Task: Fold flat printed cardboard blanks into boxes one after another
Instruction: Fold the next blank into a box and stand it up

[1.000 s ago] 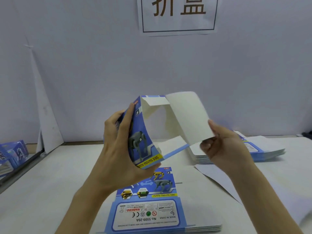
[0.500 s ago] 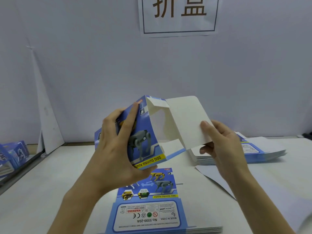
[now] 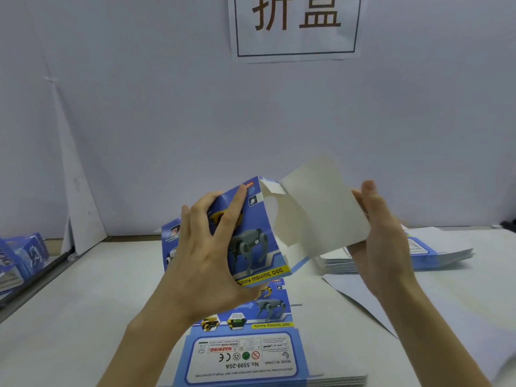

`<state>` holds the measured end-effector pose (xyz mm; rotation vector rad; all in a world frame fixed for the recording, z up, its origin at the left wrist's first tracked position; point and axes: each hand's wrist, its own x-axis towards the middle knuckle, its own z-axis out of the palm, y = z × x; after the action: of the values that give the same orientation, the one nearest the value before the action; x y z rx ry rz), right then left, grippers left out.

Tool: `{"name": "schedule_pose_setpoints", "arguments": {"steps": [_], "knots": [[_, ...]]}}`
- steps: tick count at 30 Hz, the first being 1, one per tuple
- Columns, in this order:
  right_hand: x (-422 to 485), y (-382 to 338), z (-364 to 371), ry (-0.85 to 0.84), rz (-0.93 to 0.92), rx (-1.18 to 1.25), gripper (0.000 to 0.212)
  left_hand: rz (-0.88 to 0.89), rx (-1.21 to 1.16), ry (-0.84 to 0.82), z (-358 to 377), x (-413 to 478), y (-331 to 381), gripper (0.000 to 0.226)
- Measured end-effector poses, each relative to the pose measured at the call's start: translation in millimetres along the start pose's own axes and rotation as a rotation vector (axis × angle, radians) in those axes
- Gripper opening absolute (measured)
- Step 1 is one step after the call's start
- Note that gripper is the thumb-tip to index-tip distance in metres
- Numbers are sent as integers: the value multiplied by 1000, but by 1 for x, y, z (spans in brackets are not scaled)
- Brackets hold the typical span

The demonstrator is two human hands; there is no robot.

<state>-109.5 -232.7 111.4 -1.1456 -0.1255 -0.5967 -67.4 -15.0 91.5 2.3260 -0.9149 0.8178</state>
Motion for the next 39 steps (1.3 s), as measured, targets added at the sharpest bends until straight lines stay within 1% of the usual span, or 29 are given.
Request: {"name": "schedule_pose_setpoints", "arguments": {"steps": [2,4,6,8,12,15,18,20,23,24,26,28,31,33,35,37,39], "knots": [[0,-3,1,-79,181,176,26,41,26,10,1,1,0,126],[0,-3,-1,-121,242,210,27,68,44,46,3,1,-1,124],[2,-3,-3,-157,241,193,30,62,20,66,4,0,-3,122],[1,-6,-4,-227,237,160,31,49,-21,68,5,-1,-5,123],[0,-3,-3,-311,263,70,31,92,-46,65,13,-1,-5,123],[-1,1,0,-306,287,49,30,86,-90,47,17,-3,-4,122],[0,0,-3,-241,293,6,28,87,-117,51,19,-5,-5,122],[3,1,-8,-219,273,9,29,107,-94,88,18,-4,-6,127],[6,6,-11,-93,248,-28,22,145,-32,126,12,-3,-8,128],[6,6,-11,-83,248,-32,23,145,-27,118,10,-2,-8,126],[5,8,-9,-121,245,-14,28,116,3,92,8,-1,-5,126],[3,7,-4,-137,224,-17,27,94,51,71,7,0,-4,125],[3,10,-5,-75,105,-241,32,85,87,73,4,0,-4,123],[4,11,-7,-42,74,-300,36,90,120,81,3,1,-4,122],[3,11,-6,-70,63,-336,35,114,166,79,7,1,-2,120],[1,11,-4,-92,-12,-406,33,124,200,84,11,1,0,117],[-1,11,-2,-75,-118,-470,30,106,200,87,11,1,2,115]]}}
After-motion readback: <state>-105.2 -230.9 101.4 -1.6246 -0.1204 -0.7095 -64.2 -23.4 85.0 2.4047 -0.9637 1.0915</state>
